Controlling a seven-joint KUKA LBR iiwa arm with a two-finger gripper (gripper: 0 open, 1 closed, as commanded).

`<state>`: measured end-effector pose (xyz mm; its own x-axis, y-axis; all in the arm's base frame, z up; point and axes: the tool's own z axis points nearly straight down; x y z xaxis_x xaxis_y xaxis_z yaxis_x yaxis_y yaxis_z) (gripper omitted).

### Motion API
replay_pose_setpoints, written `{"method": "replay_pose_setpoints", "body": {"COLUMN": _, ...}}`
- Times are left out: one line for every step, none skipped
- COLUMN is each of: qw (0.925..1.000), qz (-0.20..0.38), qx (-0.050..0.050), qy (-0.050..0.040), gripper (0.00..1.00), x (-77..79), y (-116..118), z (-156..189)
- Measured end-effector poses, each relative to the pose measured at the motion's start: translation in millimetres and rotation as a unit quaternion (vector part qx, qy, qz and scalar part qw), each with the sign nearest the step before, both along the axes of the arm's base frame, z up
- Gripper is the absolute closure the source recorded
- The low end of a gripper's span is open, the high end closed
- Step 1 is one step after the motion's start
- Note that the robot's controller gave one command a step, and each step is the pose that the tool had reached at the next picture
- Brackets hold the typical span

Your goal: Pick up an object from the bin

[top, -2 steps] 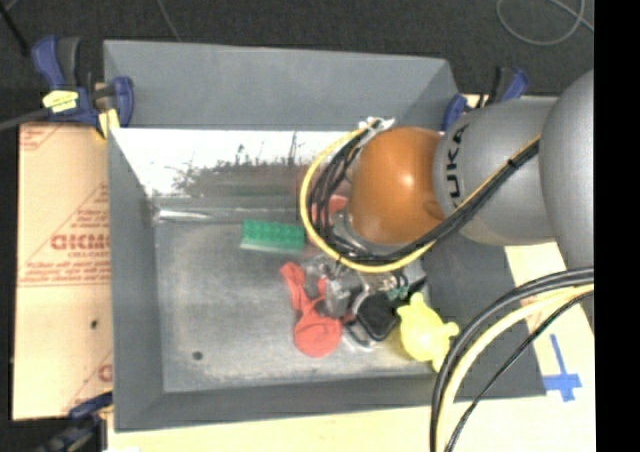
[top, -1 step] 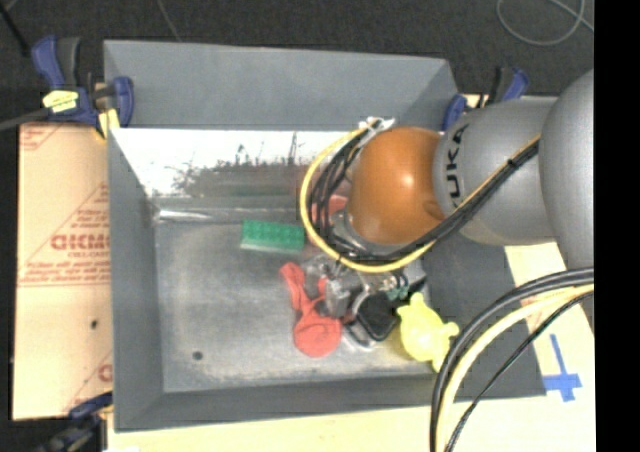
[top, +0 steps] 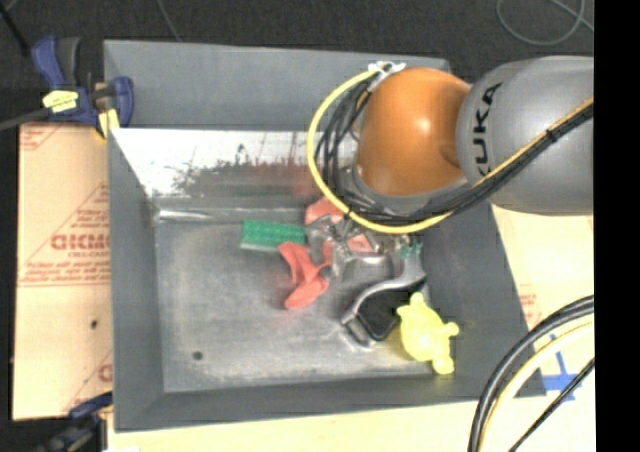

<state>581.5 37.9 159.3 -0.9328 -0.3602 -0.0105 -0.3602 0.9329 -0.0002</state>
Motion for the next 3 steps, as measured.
{"method": "replay_pose_setpoints", "body": {"qw": 1.0, "qz": 0.0, "qx": 0.0, "qy": 0.0001, "gripper": 1.0, "x": 0.0, "y": 0, "z": 0}}
{"method": "replay_pose_setpoints", "body": {"qw": 1.0, "qz": 0.002, "qx": -0.001, "qy": -0.0005, "gripper": 1.0, "x": 10.0, "y": 1, "z": 27}}
{"method": "replay_pose_setpoints", "body": {"qw": 1.0, "qz": 0.003, "qx": 0.0, "qy": -0.0003, "gripper": 1.0, "x": 12.8, "y": -3, "z": 67}}
